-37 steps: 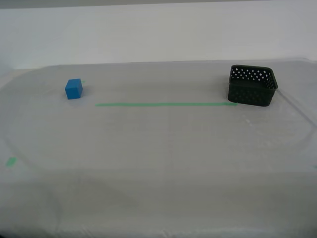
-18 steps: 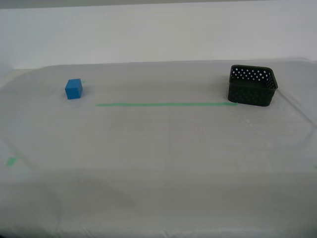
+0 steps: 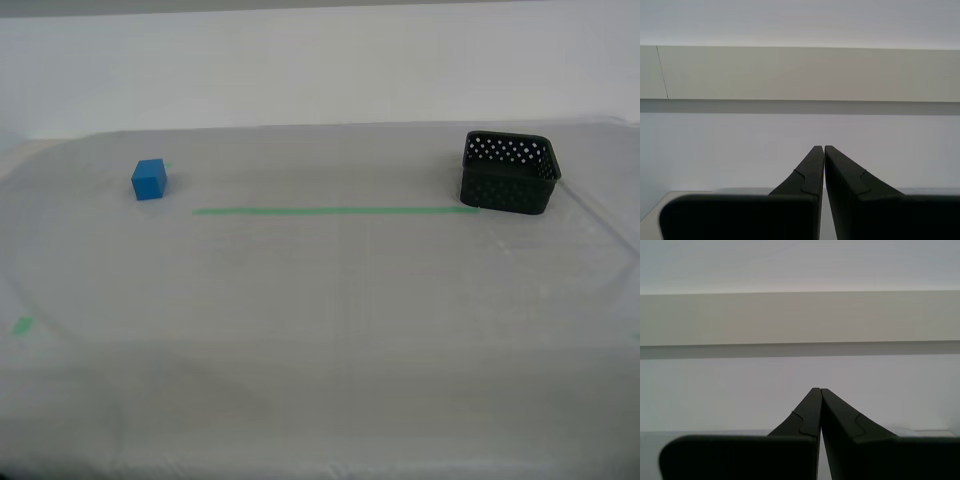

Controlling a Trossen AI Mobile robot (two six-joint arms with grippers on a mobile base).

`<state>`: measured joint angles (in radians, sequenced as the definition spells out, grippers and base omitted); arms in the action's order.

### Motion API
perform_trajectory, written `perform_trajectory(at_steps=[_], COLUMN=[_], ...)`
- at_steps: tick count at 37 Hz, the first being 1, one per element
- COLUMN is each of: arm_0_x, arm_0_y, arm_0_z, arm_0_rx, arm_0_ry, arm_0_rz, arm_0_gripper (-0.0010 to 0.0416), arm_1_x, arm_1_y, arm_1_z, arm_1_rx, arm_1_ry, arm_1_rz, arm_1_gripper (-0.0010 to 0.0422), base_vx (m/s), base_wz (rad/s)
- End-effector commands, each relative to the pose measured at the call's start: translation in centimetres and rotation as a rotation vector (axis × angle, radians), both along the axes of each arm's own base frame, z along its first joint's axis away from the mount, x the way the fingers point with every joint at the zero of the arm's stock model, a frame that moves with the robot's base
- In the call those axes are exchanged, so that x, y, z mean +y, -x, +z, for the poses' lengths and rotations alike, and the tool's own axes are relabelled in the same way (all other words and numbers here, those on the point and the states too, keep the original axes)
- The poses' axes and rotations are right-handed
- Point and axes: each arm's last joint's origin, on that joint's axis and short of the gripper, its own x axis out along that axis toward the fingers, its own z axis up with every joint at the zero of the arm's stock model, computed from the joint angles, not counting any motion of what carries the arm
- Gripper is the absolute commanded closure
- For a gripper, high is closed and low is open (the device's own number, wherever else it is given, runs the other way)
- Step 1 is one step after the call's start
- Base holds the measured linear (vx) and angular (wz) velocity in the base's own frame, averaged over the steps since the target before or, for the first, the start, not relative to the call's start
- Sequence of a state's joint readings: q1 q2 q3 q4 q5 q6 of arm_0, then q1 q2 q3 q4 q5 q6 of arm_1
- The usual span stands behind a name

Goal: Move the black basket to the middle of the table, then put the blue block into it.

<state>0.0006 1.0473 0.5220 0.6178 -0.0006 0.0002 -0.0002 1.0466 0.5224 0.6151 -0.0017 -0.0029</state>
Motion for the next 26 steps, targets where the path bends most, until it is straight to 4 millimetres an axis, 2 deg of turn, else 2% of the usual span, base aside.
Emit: perform_trajectory(at_steps=[1,26], arm_0_x=[0.01,0.01], arm_0_y=[-0.01,0.0], arm_0_z=[0.08,0.09], arm_0_rx=[-0.004,-0.005], arm_0_ry=[0.0,-0.001], arm_0_rz=[0.0,-0.001], arm_0_gripper=[0.0406,0.0407], arm_1_x=[0.0,0.0], arm_1_y=[0.0,0.0], arm_1_z=[0.08,0.08], arm_1_rx=[-0.005,-0.005], arm_1_ry=[-0.003,-0.003], arm_1_rz=[0.001,0.002], arm_1_gripper=[0.0412,0.0412], base_vx=[0.0,0.0], base_wz=[0.0,0.0])
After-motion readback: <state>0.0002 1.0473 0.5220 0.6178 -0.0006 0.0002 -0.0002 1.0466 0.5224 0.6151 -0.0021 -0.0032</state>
